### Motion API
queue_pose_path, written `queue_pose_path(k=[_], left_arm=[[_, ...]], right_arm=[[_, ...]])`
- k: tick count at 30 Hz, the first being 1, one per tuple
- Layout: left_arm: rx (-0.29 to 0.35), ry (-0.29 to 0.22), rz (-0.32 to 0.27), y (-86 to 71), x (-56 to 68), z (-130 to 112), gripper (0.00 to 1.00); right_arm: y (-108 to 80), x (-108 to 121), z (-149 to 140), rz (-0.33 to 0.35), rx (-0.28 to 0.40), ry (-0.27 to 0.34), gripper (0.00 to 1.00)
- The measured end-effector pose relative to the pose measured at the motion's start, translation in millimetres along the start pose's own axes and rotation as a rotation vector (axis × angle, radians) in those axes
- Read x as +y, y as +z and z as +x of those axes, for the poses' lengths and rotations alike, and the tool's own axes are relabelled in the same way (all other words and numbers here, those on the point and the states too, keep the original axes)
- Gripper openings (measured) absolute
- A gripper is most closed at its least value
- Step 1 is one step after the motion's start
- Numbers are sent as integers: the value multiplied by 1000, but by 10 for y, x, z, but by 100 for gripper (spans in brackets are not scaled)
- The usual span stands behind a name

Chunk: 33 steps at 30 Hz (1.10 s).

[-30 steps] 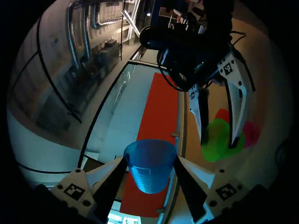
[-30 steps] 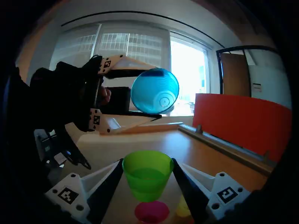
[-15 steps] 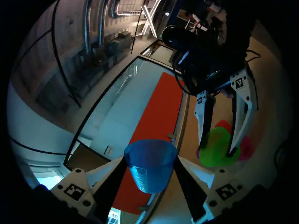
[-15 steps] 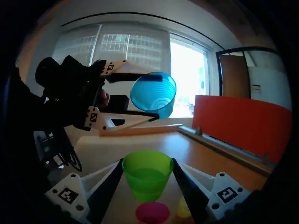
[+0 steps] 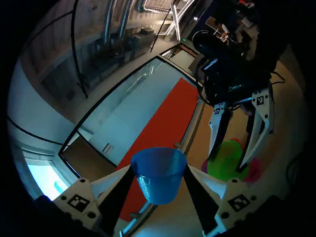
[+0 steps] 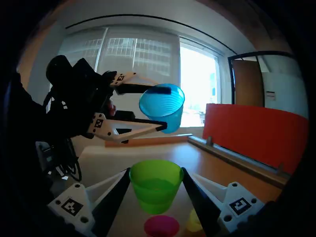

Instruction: Pour water

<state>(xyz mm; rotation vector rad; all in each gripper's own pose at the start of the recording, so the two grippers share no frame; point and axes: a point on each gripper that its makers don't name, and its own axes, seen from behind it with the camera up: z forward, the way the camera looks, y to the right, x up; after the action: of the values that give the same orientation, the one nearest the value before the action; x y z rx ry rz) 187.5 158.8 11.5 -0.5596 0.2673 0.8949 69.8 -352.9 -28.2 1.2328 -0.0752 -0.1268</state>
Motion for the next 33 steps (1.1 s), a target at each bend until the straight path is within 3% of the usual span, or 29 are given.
queue_pose_path(k=[6,17,23,33], left_arm=[[-36,-95,5,-18,-5,-115,84],[-75,-362,7,8,-13,-311,85],[-84,-513,-3,10,22,-370,85],[-118,-696,-36,-11,141,-494,85]], right_arm=[[-25,10,2,-8,-1,-5,94],[-97,28,53,-20,3,-7,94],[-116,32,81,-24,4,-10,94],[-140,38,123,-30,8,-14,94]])
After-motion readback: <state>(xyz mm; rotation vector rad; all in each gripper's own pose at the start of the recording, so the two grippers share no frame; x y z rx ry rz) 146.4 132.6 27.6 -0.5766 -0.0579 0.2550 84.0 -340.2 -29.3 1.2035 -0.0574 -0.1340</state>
